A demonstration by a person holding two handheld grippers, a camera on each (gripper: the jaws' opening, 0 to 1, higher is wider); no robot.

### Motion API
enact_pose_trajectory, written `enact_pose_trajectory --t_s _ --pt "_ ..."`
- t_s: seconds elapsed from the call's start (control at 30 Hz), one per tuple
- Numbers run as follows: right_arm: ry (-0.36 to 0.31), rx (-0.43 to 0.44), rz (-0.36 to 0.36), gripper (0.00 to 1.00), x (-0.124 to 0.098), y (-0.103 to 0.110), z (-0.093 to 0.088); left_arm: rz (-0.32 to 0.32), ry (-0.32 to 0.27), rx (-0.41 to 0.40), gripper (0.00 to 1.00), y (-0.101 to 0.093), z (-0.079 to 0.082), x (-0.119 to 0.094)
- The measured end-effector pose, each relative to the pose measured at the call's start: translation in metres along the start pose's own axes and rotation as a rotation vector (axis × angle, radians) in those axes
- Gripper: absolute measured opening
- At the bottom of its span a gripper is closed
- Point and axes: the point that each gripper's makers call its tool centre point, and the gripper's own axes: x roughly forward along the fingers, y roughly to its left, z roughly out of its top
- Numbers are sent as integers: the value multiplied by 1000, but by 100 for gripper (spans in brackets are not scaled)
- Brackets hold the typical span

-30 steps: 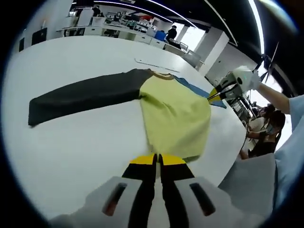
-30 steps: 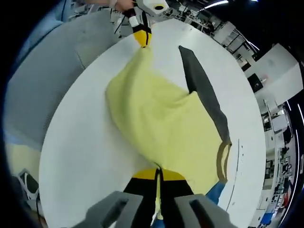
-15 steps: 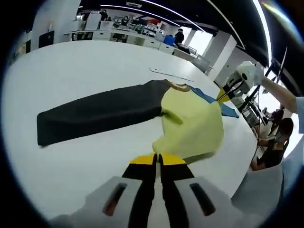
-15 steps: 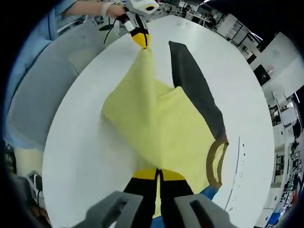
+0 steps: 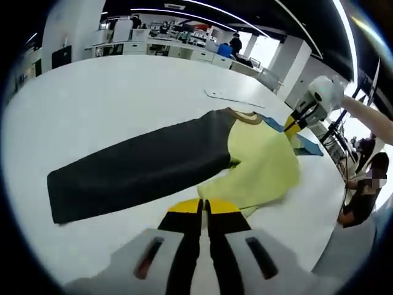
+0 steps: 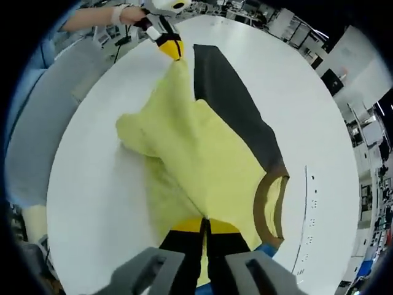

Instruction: Fold the garment on the visible template until the final outline fits inside the template.

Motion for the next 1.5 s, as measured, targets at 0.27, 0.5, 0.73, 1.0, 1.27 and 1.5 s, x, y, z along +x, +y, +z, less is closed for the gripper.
enact_pose_trajectory --t_s 0.27,0.5,0.73,1.0,1.27,1.5 --pt "-131 326 -47 0 12 -24 -4 -5 20 -8 0 1 -7 8" --pt "-116 311 -73 0 32 -15 -15 -7 26 -17 0 0 -9 11" --pt "-128 342 -96 0 41 -14 -19 -9 28 -25 0 0 -11 11" --pt "-160 364 -130 0 39 -14 -18 -11 26 -31 0 -3 -14 10" --pt "-162 349 -151 11 35 -19 -19 -13 18 -36 0 -3 -11 7" --pt "-271 397 -123 37 19 -9 -8 -13 15 -37 0 -5 -11 7"
